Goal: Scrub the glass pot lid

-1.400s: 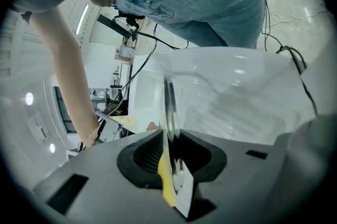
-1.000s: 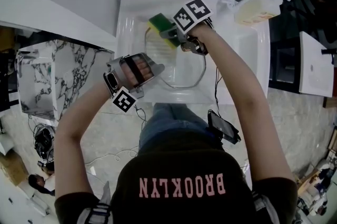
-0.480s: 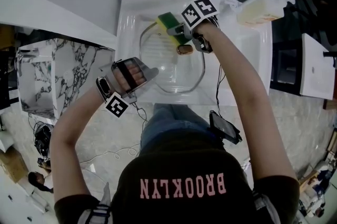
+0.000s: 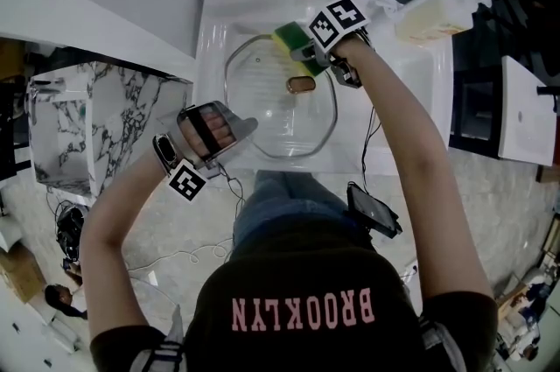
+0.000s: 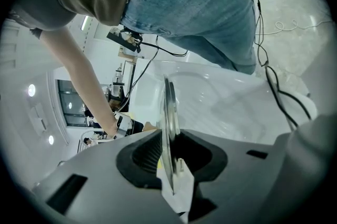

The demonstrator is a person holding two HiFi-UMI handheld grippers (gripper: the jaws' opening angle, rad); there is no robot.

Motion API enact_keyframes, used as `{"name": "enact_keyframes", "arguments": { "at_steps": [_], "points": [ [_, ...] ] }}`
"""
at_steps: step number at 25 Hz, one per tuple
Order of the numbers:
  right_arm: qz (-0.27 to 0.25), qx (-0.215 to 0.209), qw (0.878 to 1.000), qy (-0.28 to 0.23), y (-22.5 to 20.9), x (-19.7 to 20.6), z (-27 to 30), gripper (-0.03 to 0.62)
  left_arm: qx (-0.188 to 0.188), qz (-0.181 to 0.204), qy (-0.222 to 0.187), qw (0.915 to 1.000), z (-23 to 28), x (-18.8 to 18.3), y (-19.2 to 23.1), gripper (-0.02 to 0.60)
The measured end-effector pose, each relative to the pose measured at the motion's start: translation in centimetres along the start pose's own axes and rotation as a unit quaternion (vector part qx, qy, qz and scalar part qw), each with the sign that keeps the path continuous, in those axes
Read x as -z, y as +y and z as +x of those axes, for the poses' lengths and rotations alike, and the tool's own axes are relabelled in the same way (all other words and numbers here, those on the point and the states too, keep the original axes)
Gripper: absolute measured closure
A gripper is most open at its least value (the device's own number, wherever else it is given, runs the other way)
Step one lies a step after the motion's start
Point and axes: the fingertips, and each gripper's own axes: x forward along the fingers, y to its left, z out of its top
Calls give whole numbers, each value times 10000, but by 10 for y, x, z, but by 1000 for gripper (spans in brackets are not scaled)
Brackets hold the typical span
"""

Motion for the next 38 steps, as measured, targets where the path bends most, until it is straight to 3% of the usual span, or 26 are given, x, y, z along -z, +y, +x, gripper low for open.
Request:
{"name": "enact_keyframes", "arguments": {
  "at_steps": [8,13,20,38],
  "points": [
    [896,-864,9892,-774,47,-40,-4,313,44,23,131,9999,-14,-2,-9,492],
    [973,-616,9926,-394,52,-28,17,313,70,-60,234,9997,-17,-5,-14,489],
    [904,-277,9952,-248,40,-15,18,313,87,-164,322,9993,-16,-4,-18,486],
    [1963,-382,9777,-637,7,55,-1,313,74,-231,482,9985,-15,-4,-17,485]
  ]
}}
